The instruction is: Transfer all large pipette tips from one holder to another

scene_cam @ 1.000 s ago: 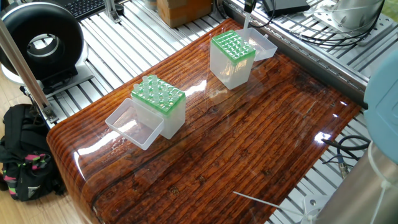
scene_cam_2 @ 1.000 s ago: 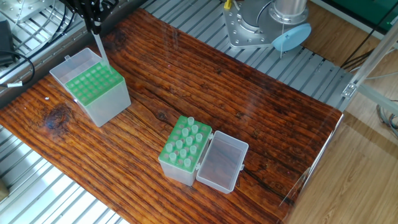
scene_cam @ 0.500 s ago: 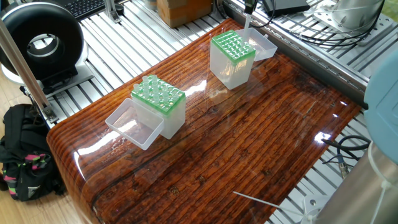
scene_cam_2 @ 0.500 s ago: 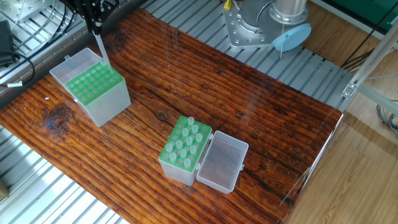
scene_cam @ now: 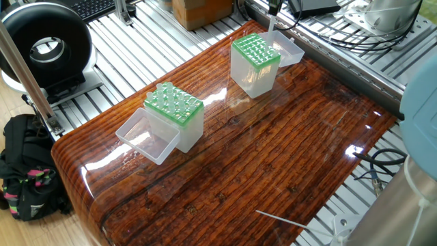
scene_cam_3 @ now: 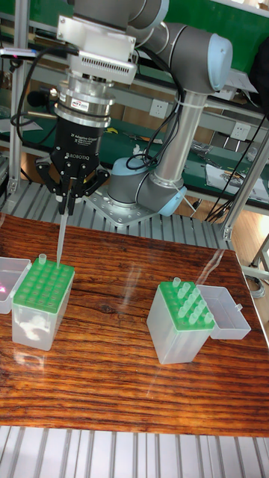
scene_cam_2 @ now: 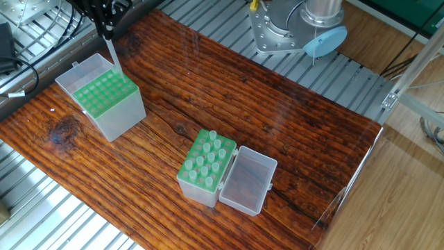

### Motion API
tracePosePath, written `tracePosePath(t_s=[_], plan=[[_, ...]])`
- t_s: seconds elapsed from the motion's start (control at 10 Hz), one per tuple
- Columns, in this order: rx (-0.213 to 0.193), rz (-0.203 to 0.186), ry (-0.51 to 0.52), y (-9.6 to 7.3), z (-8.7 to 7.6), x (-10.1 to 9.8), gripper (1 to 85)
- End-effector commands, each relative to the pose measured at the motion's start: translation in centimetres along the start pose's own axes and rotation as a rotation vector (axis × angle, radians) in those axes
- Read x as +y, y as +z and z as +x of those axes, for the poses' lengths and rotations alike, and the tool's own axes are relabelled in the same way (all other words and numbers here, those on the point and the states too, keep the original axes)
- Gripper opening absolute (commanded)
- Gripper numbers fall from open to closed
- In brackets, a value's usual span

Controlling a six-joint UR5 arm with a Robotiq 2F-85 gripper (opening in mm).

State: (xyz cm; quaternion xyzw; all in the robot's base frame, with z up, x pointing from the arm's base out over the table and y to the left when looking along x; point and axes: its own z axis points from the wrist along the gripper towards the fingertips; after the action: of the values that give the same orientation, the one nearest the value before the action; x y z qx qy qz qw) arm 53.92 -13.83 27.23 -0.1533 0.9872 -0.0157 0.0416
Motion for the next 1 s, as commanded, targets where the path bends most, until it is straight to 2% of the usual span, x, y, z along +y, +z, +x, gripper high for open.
tracePosePath(t_s=[0.0, 0.5, 0.9], plan=[[-0.008, -0.009, 0.000, 0.3, -0.4, 0.0, 1.0], [-0.016, -0.005, 0.000, 1.5, -1.0, 0.1, 1.0], [-0.020, -0.020, -0.011, 1.6, -1.1, 0.5, 4.0]])
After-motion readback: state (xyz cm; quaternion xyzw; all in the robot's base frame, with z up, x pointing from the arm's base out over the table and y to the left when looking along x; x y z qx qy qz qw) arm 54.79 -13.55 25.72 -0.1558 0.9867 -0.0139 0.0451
